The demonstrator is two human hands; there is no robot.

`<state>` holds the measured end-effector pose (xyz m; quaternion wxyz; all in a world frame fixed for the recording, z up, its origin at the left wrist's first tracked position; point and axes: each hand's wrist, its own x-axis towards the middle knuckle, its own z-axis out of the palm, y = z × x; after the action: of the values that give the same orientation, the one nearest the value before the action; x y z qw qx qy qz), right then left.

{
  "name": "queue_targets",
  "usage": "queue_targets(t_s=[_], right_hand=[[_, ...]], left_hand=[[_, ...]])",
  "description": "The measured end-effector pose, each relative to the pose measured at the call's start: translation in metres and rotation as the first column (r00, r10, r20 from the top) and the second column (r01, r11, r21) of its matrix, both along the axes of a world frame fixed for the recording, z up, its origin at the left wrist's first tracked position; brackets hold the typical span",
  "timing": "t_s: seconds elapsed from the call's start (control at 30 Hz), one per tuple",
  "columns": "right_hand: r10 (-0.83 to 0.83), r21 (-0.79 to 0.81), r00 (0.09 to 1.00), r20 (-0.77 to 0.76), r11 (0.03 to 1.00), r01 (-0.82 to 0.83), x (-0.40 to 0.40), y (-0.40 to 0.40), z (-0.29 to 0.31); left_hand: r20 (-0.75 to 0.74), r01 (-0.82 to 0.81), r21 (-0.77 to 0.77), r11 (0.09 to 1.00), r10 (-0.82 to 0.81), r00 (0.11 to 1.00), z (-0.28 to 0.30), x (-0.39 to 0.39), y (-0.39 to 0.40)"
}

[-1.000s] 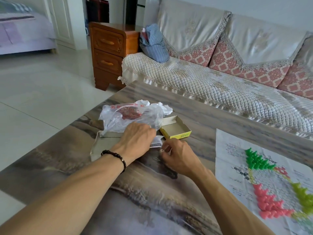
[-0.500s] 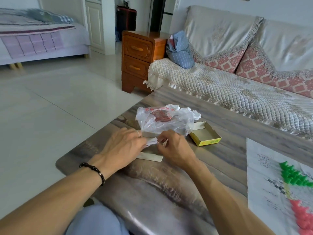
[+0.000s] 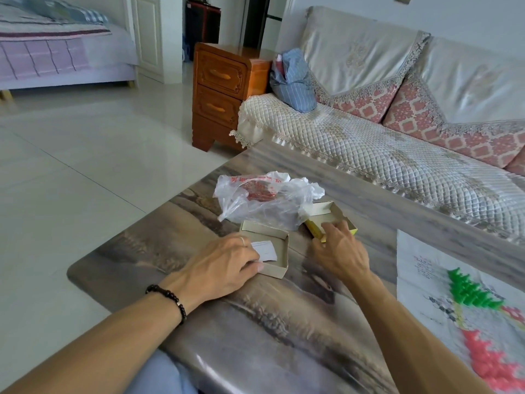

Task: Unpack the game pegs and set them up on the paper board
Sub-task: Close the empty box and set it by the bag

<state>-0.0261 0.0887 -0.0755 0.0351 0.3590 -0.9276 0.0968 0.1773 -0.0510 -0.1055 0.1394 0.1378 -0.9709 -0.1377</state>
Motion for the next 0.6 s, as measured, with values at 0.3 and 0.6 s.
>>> queue_targets(t_s=[0.3, 0.6], right_hand=[[0.01, -0.135, 1.0, -0.026, 0.991, -0.013, -0.013, 0.052, 0.024], [0.32, -0.597, 0.712, 0.625, 0.784, 0.172, 0.019, 0.082, 0.099]], left_hand=[[-0.112, 0.083, 0.061, 0.995, -0.075, 0.991, 0.008, -0.028, 0.037], [-0.27, 0.123, 0.605, 0.786, 0.057, 0.961, 0.067, -0.059, 0.052]])
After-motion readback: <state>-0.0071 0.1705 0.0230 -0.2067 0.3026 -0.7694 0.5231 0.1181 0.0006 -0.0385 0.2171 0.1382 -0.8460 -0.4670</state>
